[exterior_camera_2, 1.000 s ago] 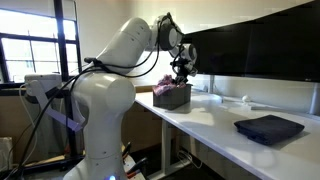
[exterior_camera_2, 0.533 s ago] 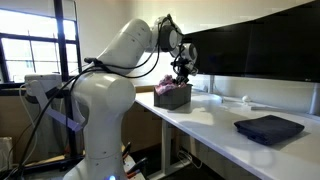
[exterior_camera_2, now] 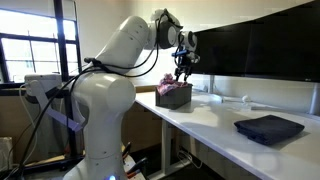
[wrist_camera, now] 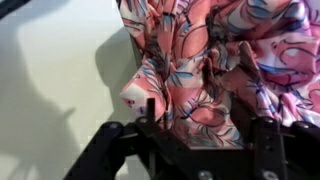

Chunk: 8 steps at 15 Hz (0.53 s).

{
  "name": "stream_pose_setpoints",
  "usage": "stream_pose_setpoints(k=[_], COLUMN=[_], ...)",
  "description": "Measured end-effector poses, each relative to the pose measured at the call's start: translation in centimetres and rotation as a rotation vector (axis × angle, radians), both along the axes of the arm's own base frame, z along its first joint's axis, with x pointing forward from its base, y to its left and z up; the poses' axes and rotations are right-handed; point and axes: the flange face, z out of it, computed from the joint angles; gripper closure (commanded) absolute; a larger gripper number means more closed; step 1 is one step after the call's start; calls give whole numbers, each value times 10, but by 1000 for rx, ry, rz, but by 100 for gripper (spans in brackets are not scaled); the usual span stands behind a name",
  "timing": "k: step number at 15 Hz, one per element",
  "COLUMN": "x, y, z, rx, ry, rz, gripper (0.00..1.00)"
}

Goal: Pick up the clothes and put them in the box

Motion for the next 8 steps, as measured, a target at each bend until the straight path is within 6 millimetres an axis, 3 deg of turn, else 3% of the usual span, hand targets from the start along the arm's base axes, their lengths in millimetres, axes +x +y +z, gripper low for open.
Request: stream_pose_setpoints(k=[8], x=[-3], y=[16], z=[66], rx=[113], ry=[-199], rz=[51], gripper=[0])
